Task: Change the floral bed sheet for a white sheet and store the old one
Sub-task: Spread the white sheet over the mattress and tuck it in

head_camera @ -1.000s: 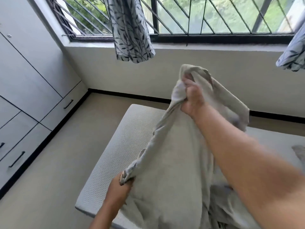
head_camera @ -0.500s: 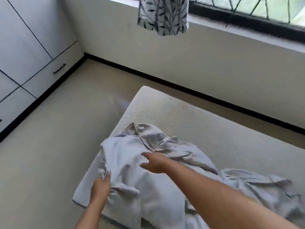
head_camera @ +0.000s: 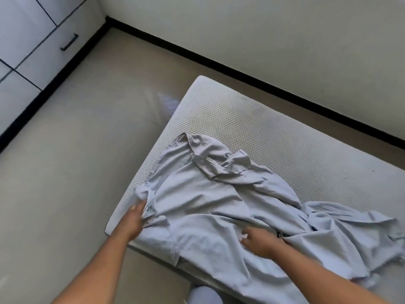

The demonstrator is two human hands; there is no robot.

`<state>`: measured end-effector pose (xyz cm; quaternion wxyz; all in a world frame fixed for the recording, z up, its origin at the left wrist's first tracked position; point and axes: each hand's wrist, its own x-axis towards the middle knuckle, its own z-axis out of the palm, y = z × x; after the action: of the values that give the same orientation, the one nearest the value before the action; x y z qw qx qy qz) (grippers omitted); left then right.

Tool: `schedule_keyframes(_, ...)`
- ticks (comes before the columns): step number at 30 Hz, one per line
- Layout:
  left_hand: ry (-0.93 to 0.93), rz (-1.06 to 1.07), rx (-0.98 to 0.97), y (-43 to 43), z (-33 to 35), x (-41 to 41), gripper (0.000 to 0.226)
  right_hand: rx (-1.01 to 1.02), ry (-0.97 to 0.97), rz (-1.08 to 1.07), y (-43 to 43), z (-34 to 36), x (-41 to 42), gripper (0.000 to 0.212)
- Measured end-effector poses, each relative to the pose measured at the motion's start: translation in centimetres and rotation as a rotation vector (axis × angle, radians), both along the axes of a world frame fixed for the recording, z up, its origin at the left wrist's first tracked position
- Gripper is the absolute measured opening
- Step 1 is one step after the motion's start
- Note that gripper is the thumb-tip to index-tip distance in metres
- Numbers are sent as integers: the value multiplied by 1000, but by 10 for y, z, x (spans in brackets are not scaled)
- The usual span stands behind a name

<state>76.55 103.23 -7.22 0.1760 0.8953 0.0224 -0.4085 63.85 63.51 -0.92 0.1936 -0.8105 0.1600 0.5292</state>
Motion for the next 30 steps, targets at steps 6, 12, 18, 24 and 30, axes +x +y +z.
schedule_keyframes(6, 14, 53, 480, 33, -16, -2, 51, 57, -88, -103, 10, -4, 7, 48)
schedule_keyframes(12, 32, -90, 353, -50, -31, 19, 69, 0, -99, -190, 1, -15, -4, 49)
schedule_keyframes(18, 8, -353, 37, -191, -69, 32, 90, -77, -159, -313, -21, -40, 1, 61)
schedule_keyframes(24, -194, -600, 70, -280, -127, 63, 107, -124, -172, -345, -46, -81, 21, 71)
schedule_keyframes(30, -283, -646, 67, -314, -166, 97, 71, -175, -148, -286, -63, -112, 23, 75)
